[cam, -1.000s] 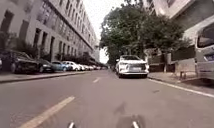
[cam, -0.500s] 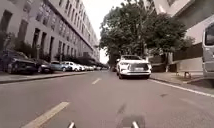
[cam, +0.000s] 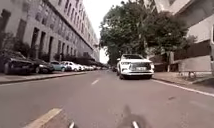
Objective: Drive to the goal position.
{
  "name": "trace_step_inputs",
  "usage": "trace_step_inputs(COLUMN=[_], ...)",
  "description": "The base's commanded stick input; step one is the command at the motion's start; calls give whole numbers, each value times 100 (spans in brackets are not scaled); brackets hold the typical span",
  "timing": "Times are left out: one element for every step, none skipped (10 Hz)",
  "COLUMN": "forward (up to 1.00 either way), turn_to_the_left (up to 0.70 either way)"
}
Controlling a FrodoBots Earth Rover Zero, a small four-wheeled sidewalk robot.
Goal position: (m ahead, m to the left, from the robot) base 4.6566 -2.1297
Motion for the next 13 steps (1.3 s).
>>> trace_step_inputs(forward=[70,70,70,70,70,70,70,70,70,70,70,70,70], turn_to_the_left=[0,0,0,0,0,0,0,0,0,0,0,0,0])
